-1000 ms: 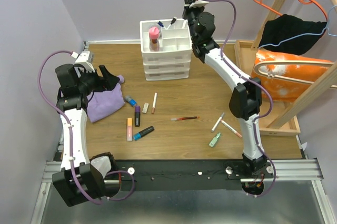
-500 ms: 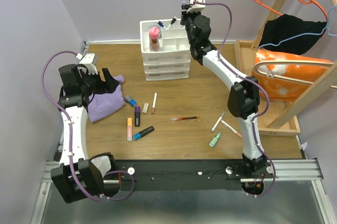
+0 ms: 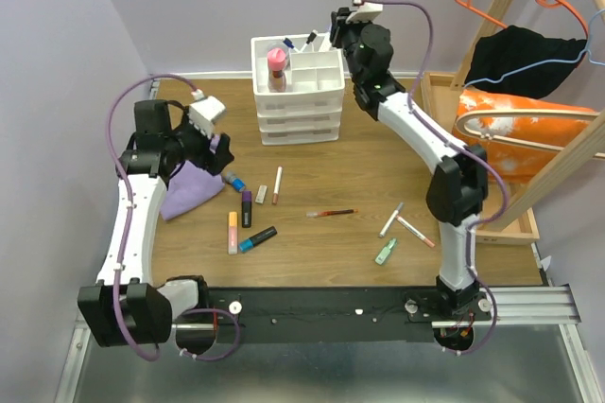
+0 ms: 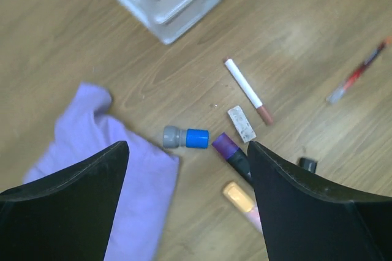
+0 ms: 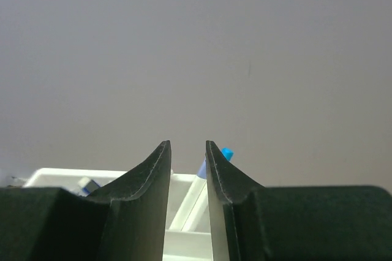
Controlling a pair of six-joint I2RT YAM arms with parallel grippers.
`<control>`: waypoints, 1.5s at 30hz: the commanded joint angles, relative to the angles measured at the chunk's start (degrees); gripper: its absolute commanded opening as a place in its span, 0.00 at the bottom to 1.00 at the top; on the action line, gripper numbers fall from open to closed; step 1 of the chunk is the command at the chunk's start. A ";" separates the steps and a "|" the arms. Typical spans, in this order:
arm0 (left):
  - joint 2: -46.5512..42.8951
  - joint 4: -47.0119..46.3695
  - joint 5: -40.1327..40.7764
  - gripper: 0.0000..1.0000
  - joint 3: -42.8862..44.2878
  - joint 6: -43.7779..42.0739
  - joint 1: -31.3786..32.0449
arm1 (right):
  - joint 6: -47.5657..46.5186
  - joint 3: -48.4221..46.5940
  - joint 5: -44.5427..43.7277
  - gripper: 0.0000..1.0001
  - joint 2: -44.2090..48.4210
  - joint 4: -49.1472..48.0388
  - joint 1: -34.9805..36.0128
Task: Sort the stationery into containers
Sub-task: Place the pen in the storage box, then pick up the pen from the center of the board.
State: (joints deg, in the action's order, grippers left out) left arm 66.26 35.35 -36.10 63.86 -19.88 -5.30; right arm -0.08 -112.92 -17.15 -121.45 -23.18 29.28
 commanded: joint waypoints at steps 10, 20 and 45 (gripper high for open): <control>13.44 48.84 -1.35 0.78 12.60 -105.23 13.20 | -0.96 30.18 33.10 0.52 41.69 20.18 -0.10; 29.62 47.88 11.29 0.70 17.87 -121.26 26.82 | 2.36 39.71 39.22 0.52 51.04 29.07 -0.10; 45.97 30.92 14.57 0.55 18.58 -127.60 32.37 | 2.54 40.41 29.45 0.52 51.66 28.54 -0.10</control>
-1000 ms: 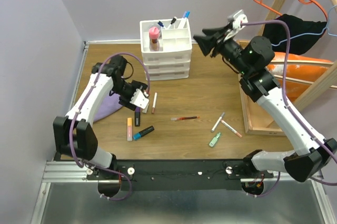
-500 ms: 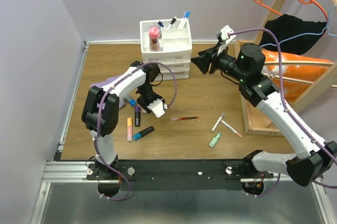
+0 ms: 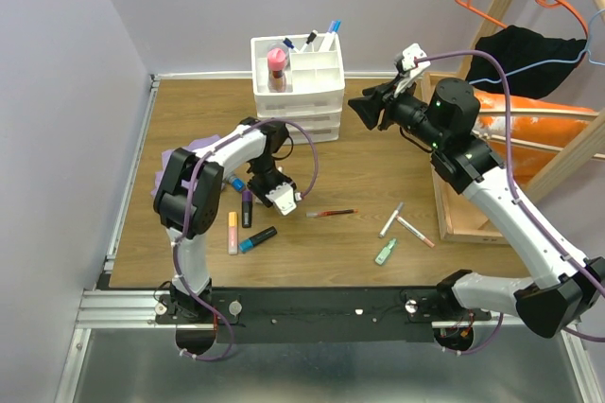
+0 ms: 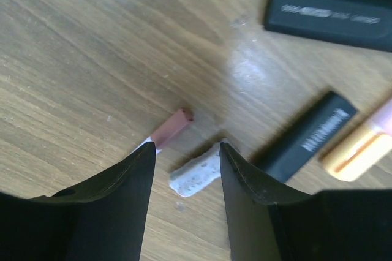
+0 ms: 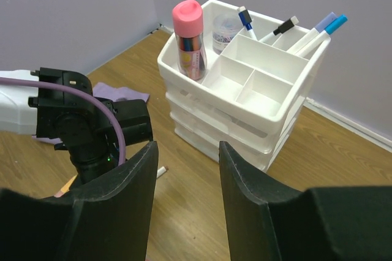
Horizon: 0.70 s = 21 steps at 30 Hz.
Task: Sort the stationery into containers
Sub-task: Pick up the pen from the center of the board.
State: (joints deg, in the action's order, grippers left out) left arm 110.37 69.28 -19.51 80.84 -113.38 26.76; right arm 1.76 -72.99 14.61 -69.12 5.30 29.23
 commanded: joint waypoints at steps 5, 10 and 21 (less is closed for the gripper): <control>3.97 -3.89 -2.03 0.56 3.45 -34.71 0.39 | 1.14 0.83 -3.10 0.52 -0.93 -0.29 -0.14; 6.79 -3.71 -0.97 0.55 5.30 -34.89 0.39 | 0.97 0.75 -4.24 0.52 -1.37 -0.47 -0.14; 7.85 -2.31 -2.29 0.35 4.77 -36.03 1.01 | 0.88 0.92 -6.52 0.52 -1.98 -0.90 -0.32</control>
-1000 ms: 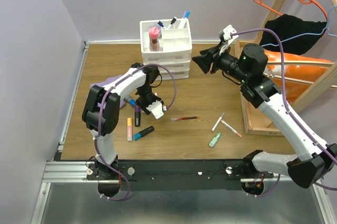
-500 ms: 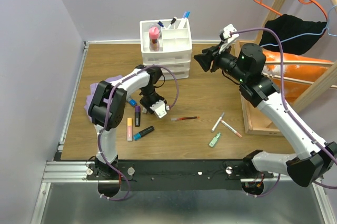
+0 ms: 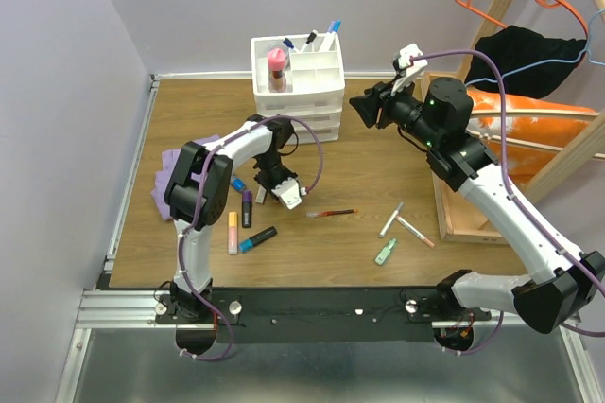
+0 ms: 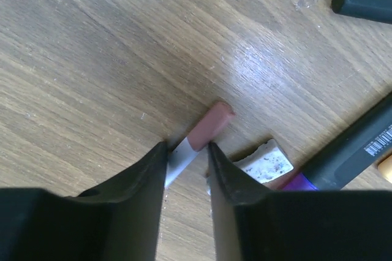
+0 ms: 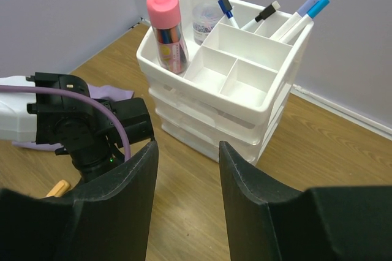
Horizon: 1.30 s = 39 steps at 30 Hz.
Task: Sort the stationery into containers
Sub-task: Pick up the pen from the center of the board.
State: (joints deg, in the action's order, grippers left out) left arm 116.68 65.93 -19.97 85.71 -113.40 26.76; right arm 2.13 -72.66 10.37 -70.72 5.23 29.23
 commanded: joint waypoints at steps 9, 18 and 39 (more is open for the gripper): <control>3.19 4.02 -3.50 0.24 3.31 -33.73 3.20 | 0.86 -0.11 -1.93 0.52 -1.18 -1.02 -0.49; -0.38 12.46 -11.84 0.02 11.05 -22.49 5.31 | 1.21 -3.18 -6.31 0.43 -1.44 -0.14 -0.84; -12.29 -73.64 -16.35 0.00 26.15 86.39 5.58 | 3.93 -3.54 -16.26 0.38 -1.00 -3.92 -2.34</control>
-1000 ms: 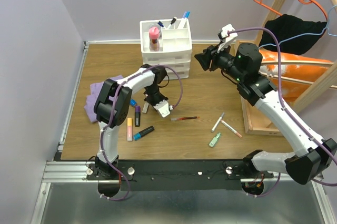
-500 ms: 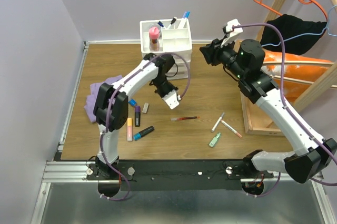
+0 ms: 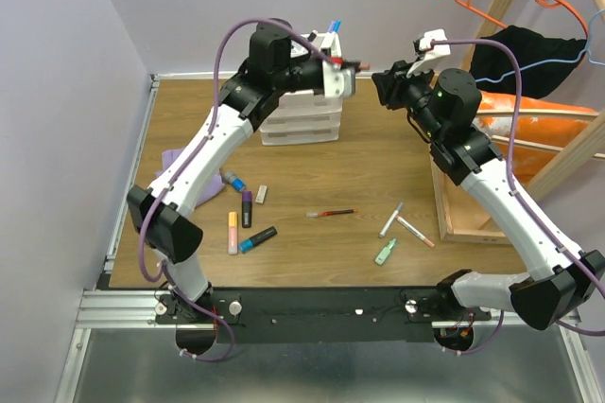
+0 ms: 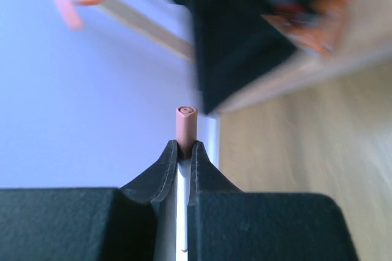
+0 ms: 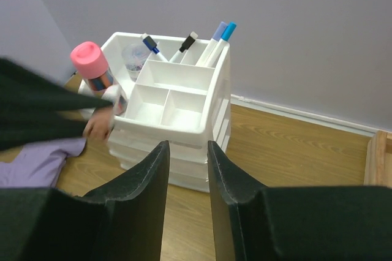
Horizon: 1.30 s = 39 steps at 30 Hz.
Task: Sort the stationery into containers
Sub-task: Pick up the pen from the center of the board, then place the pen in the storage box.
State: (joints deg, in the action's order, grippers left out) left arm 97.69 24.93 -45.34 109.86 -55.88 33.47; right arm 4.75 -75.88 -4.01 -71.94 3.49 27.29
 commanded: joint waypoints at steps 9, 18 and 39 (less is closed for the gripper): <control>22.43 -41.90 21.69 0.00 18.25 42.07 -5.17 | 2.01 0.11 -0.74 0.37 -0.57 -2.52 -1.53; 30.98 -40.13 24.42 0.00 25.14 42.87 -7.90 | 2.80 -0.24 0.06 0.37 -2.41 -2.25 -2.68; 34.94 -36.18 27.59 0.00 24.34 43.48 -8.60 | 3.77 0.55 0.85 0.37 -4.96 -2.96 -3.29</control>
State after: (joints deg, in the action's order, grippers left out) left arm 131.33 -13.06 -20.34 133.47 -12.80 25.17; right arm 7.66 -75.85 -3.95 -76.31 2.20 24.36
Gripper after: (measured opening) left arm 0.140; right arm 0.369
